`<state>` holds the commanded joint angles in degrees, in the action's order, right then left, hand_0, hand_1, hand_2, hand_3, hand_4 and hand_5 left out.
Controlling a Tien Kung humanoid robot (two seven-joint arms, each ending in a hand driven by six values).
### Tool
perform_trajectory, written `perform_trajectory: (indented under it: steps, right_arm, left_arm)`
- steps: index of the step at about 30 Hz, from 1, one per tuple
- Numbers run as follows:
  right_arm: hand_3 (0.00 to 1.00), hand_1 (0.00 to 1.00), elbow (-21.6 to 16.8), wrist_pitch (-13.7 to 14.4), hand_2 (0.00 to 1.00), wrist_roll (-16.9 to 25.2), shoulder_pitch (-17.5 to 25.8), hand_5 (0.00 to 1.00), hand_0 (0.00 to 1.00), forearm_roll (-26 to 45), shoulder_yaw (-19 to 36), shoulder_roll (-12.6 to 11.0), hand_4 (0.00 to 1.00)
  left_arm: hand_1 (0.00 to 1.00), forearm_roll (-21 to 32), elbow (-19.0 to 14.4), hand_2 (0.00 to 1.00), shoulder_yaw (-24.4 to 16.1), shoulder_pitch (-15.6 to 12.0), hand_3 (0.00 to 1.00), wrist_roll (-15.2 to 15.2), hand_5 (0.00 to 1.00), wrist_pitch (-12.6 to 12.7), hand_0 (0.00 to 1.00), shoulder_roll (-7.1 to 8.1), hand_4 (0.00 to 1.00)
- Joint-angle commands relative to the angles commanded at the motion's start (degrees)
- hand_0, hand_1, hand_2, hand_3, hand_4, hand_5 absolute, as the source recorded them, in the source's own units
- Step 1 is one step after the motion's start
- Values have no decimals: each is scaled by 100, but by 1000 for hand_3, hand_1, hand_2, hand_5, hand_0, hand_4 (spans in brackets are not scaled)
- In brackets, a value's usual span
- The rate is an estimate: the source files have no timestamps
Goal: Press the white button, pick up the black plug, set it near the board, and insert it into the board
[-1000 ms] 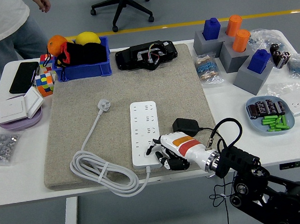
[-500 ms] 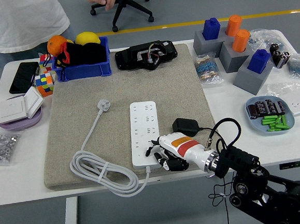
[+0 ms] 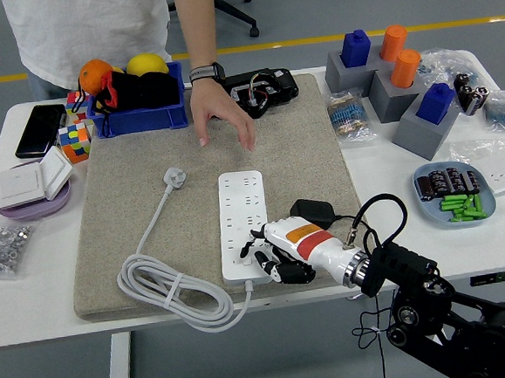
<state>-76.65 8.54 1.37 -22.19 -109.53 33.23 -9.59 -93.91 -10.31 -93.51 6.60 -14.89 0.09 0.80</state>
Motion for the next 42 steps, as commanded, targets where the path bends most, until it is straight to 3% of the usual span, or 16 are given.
perform_trajectory:
  steps: [20,23,33,37,40,41,42]
  right_arm:
    - [570,2,543,148,63,147,-41,2,2,40,-219,62,350]
    - [570,2,446,133,63,123,-27,2,2,21,-183,31,352]
    - [570,2,-460,183,63,185,54,2,2,109,304,-86,352]
    - [573,2,-443,446,84,428,151,2,2,91,559,-89,310]
    - [573,2,-267,438,84,359,275,2,2,77,842,-96,310]
    - [617,337,-200,429,367,347,315,2,381,70,933,-101,616]
    - [617,337,-165,428,367,346,336,2,381,69,979,-104,616]
  left_arm:
    - [496,-20,0,512,-57,-3,579,8,265,8,466,-12,594]
    - [496,-19,0,512,-60,6,577,10,264,13,466,-17,594]
    - [496,-56,0,512,-102,1,579,13,264,16,466,-12,594]
    - [496,-32,0,512,-98,-3,579,18,263,20,466,-15,593]
    - [496,-29,0,512,-95,0,579,23,263,23,466,-20,593]
    - [496,-25,0,512,-93,0,577,23,263,23,466,-21,593]
    - [496,-22,0,512,-92,0,577,23,263,23,466,-21,593]
